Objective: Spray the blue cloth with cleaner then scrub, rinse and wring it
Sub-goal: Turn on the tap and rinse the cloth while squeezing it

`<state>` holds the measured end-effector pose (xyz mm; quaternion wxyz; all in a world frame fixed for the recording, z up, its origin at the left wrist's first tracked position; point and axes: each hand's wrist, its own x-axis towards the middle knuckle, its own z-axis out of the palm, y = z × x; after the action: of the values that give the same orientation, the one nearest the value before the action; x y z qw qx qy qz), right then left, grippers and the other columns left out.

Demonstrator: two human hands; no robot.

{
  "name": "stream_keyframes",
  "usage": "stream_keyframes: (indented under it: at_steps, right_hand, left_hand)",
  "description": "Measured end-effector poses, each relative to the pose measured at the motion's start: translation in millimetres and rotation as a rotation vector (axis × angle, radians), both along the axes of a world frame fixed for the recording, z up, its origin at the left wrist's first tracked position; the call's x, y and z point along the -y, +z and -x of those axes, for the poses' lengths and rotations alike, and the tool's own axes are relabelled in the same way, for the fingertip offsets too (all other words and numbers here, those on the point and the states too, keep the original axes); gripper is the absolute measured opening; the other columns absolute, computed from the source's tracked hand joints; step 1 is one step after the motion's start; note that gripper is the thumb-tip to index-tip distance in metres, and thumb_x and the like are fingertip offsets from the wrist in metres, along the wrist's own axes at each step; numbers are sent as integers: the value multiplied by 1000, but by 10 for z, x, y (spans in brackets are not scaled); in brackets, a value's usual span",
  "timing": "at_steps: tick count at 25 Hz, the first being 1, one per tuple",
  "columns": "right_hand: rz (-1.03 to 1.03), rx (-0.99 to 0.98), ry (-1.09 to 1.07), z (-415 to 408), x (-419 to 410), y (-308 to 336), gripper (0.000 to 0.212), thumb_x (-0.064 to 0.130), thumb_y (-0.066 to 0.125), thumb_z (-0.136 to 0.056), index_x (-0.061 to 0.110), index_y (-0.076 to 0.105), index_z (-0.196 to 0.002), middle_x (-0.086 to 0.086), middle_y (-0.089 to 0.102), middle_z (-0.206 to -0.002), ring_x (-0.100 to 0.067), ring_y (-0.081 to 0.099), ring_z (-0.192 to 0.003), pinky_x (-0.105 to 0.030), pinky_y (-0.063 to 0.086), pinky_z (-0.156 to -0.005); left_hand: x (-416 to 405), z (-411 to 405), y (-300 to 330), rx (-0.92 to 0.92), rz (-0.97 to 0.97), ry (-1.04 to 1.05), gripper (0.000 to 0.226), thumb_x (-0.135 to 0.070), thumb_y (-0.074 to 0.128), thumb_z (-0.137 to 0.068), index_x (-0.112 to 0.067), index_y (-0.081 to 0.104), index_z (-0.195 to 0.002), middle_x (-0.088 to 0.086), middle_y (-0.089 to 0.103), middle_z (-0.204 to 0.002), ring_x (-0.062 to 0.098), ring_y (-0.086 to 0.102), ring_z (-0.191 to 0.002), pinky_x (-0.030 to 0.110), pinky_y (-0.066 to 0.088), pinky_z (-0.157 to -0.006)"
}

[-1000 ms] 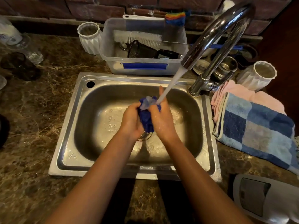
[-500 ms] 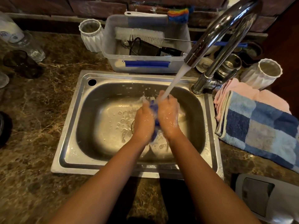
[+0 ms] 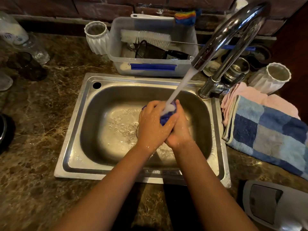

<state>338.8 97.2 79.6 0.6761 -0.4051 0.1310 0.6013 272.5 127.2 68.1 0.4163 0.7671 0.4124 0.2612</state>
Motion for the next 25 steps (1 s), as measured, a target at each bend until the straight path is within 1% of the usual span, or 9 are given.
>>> stream_keyframes:
  at_steps: [2,4,6,8,11,13,16,21,25]
  right_hand:
    - [85,233,31,85,-10,-78,25,30,40,-94,14,59,-90,-2,63,-73,-13,63,-70,-26,53,-64]
    - [159,388,35,135,-33,-123,31,32,35,-96,17,61,-85,-2,63,-72,-14,63,-70,-28,52,-65]
    - [206,473,61,133,-67,-145,40,36,33,-95,20,65,-77,-4,67,-72,-20,65,-76,-35,53,-73]
    - [302,669,87,82,-106,-201,34,28,36,-94,23,62,-73,-5,65,-72,-23,63,-78,-38,53,-73]
    - [357,871,107,58,-108,-203,32,25,33,-95,28,56,-72,1,61,-72,-15,60,-71,-25,51,-58]
    - [367,849,138,81,-56,-228,34,29,30,-95,30,56,-73,2,63,-74,-15,60,-76,-27,52,-66]
    - [287,361,-43,-4,-54,-161,29,28,38,-90,17,65,-85,-1,71,-71,-19,65,-73,-27,53,-61]
    - [185,103,-206,-124,-43,-56,34,39,45,-89,11,64,-87,-5,69,-65,-15,67,-61,-25,56,-53]
    - [102,93,-112,119,-58,2,28,32,42,-94,17,64,-86,-3,62,-71,-7,65,-63,-18,52,-65]
  left_hand:
    - [44,9,-72,13,112,95,14,-24,53,-88,-20,60,-98,11,59,-101,28,56,-95,44,50,-82]
    - [50,-4,-80,137,309,112,15,-24,47,-93,-17,60,-91,4,61,-82,22,61,-80,30,53,-73]
    - [-4,-78,-31,46,118,128,25,-30,39,-96,-16,59,-89,-8,54,-71,5,55,-66,11,43,-56]
    - [-77,-144,15,-28,13,143,26,-28,35,-95,-20,53,-78,-7,50,-68,5,49,-61,12,32,-50]
    - [-135,-195,-19,6,276,235,31,-27,37,-95,-20,56,-73,-6,53,-66,7,52,-62,16,36,-51]
    - [-185,-188,-1,203,676,365,33,-31,40,-94,-18,61,-73,-2,63,-69,13,60,-67,22,46,-57]
    - [-161,-122,59,564,1083,424,34,-28,45,-92,-18,69,-70,-1,72,-65,15,67,-68,25,56,-59]
    - [73,-39,-78,155,68,-88,30,-27,60,-82,-26,58,-112,-8,52,-111,-1,53,-101,14,48,-86]
    - [-9,-148,-90,121,140,71,12,-16,51,-89,-14,61,-94,13,58,-98,23,58,-95,40,52,-86]
